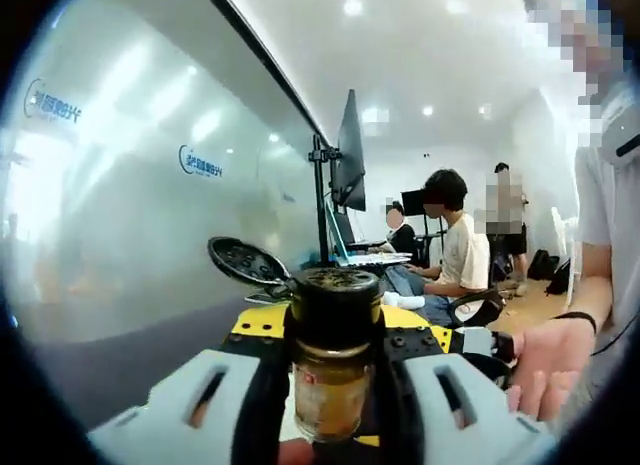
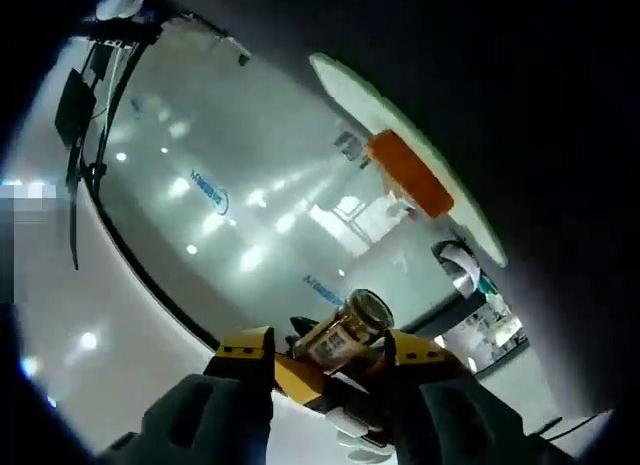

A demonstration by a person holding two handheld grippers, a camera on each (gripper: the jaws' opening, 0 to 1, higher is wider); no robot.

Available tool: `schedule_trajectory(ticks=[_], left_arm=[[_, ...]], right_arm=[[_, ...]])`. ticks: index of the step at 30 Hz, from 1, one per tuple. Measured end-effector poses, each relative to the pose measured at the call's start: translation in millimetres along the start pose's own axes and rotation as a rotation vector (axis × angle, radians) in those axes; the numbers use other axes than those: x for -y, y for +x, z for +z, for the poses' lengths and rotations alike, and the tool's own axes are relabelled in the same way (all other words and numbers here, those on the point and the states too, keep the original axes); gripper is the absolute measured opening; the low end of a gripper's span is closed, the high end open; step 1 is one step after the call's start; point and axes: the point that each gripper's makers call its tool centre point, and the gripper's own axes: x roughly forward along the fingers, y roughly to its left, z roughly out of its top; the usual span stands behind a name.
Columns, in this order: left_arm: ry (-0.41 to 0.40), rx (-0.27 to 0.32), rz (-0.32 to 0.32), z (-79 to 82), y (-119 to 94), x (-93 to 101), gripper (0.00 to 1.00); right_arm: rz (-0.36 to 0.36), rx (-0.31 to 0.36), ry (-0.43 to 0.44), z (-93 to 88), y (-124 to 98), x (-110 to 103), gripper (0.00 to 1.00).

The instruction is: Sprinkle pepper

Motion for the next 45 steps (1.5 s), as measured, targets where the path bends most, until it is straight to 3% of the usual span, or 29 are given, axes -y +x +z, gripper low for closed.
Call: schedule_trajectory(ticks=[2, 4, 8, 13, 15, 17, 19, 25, 28, 37, 45], left_arm=[[0.004, 0.007, -0.002, 5.7, 2, 0.0, 0.21], [0.024, -0.01, -0.014, 7.9, 7, 2.7, 0.21], [0.035, -0.006, -0.024, 13.3, 9, 7.2, 0.21], [0.05, 0.01, -0.038, 20.5, 11, 14.4, 0.21], [0.054, 0.012, -0.041, 22.8, 12, 16.1, 0.21], [0.066, 0.01, -0.039, 22.5, 13, 15.6, 0.21], [0.065, 0.009, -0.037, 21.9, 14, 13.9, 0.21], [0.061, 0.039, -0.046, 27.1, 15, 19.3, 0.21], [0.066, 0.041, -0.042, 25.0, 16, 21.9, 0.21], [0.043, 0.051, -0.029, 22.1, 12, 21.9, 0.21], [0.049, 0.055, -0.031, 21.8, 13, 21.9, 0.21]], right_arm=[[-0.032, -0.02, 0.011, -9.9, 2, 10, 0.41], [-0.016, 0.009, 0.058, -8.6, 3, 11, 0.41], [0.006, 0.035, 0.073, -6.4, 11, 9, 0.41], [0.081, 0.079, 0.117, 5.3, 20, -4, 0.4], [0.087, 0.058, 0.159, 2.6, 24, -4, 0.37], [0.113, 0.094, 0.183, 7.9, 28, -8, 0.35], [0.14, 0.036, 0.175, -3.5, 31, -14, 0.37], [0.185, 0.067, 0.208, -2.7, 32, -22, 0.37], [0.181, 0.017, 0.209, -15.0, 31, -22, 0.34], [0.209, 0.008, 0.252, -9.9, 30, -26, 0.28], [0.253, -0.008, 0.235, -8.6, 30, -31, 0.26]])
